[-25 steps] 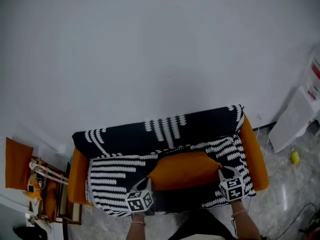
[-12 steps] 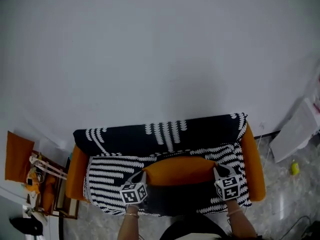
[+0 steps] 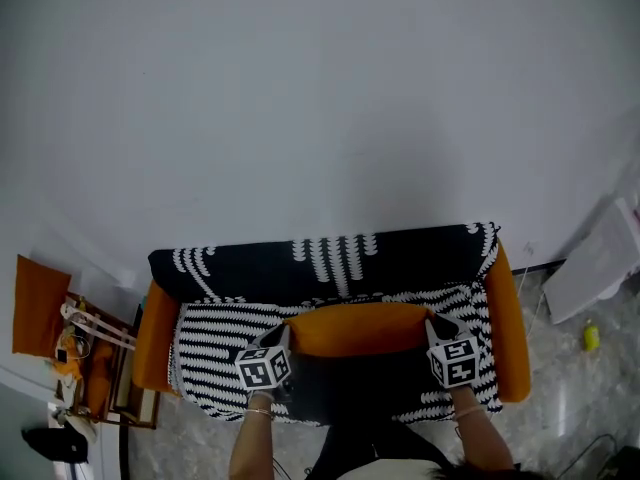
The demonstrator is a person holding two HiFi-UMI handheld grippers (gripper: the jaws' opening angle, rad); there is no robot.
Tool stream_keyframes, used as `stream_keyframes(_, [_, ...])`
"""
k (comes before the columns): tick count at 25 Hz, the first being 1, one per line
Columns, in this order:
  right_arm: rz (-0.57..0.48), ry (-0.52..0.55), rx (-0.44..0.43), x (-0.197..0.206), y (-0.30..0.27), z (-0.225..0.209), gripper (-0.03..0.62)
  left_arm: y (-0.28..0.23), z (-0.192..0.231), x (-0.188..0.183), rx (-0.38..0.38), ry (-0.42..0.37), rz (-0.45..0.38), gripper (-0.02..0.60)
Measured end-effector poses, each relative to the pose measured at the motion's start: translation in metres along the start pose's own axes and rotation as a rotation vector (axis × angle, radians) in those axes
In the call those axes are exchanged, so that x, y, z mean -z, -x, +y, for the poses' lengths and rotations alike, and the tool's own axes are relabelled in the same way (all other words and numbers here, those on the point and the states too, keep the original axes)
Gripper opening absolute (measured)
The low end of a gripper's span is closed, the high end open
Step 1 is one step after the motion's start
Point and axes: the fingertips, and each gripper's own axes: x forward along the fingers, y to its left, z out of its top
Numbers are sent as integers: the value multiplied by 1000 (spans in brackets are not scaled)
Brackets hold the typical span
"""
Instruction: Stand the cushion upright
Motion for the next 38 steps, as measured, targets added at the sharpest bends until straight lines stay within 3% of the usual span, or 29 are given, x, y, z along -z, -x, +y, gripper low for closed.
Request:
stream_keyframes(13, [-50, -25, 44, -34, -36, -9, 55, -35, 19, -33, 49, 2, -32, 46])
stream_keyframes(20, [-84, -52, 46, -56, -60, -18, 61, -59, 32, -55, 69, 20, -35, 89])
stream_keyframes(38, [-109, -59, 44, -101, -126, -48, 72, -123, 49, -105, 88, 54, -53, 94])
